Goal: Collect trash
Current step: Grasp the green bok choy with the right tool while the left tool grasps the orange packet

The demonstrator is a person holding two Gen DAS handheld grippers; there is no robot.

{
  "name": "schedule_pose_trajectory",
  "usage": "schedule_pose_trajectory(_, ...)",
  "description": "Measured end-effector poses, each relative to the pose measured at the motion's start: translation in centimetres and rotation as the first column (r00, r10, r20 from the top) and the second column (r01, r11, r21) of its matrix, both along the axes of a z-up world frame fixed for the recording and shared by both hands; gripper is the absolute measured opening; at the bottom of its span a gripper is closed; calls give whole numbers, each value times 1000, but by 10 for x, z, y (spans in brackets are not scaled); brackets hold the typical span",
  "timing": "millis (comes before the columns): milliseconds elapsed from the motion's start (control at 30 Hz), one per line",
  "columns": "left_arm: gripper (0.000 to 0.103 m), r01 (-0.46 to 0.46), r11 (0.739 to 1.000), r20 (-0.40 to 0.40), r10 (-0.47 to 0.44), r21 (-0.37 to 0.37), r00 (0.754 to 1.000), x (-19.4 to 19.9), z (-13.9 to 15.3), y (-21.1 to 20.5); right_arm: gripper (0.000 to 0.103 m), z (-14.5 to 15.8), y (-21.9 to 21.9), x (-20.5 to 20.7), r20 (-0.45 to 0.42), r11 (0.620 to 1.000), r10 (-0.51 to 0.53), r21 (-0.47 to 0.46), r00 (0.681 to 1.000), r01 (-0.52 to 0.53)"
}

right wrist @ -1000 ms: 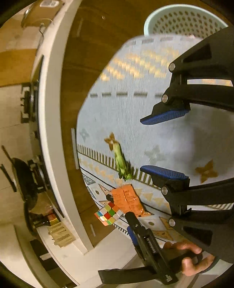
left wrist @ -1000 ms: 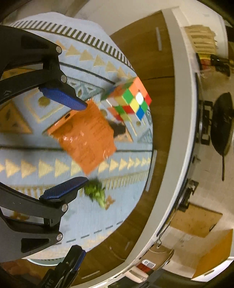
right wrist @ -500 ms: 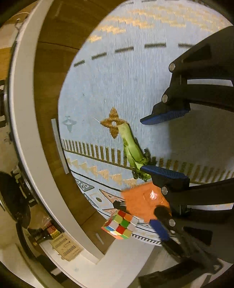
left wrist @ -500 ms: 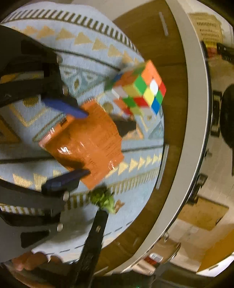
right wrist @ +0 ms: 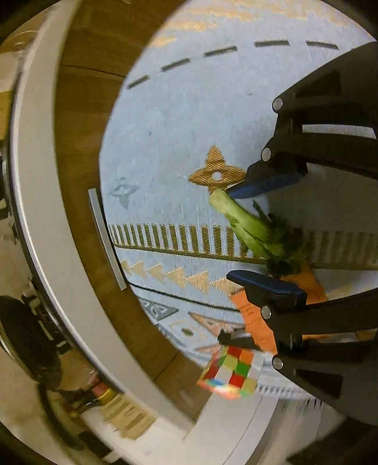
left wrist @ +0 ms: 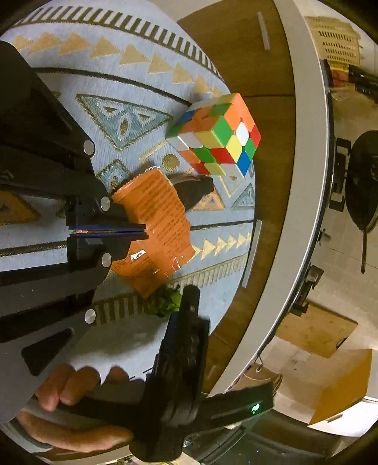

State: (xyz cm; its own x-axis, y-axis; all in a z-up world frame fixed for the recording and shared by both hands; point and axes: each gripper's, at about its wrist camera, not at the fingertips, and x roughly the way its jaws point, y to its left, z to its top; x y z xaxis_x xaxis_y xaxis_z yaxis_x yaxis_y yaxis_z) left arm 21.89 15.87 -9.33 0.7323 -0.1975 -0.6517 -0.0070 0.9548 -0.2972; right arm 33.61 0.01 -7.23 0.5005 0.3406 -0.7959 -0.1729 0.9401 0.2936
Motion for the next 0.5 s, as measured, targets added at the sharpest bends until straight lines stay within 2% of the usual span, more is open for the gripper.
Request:
schedule_pose_trajectory(33, 0, 4, 1000, 3, -4, -3, 1000, -1, 0, 0, 31, 0, 5, -1, 12, 1000, 1, -30, 1000, -1)
schedule_pose_trajectory(133, 0, 9, 1000, 12, -9, -2, 1000, -5, 2, 0, 21, 0, 20, -4, 51, 993, 13, -116, 999, -7)
schedule_pose_trajectory(200, 0, 15, 1000, 16, -15, -6, 1000, -6, 3, -1, 17, 0, 22, -6, 65, 992, 32, -125, 997, -24)
schedule_pose_trajectory(400, 0, 47, 994, 67, -40, -103, 997, -14, 14, 8, 16, 22, 1, -20, 128, 997, 13, -73, 992, -4)
schedule_pose_trajectory(500, 0, 70, 993, 78, -63, -99, 995, -19, 22, 4, 16, 39, -20, -32, 165, 999, -7, -38, 986, 13)
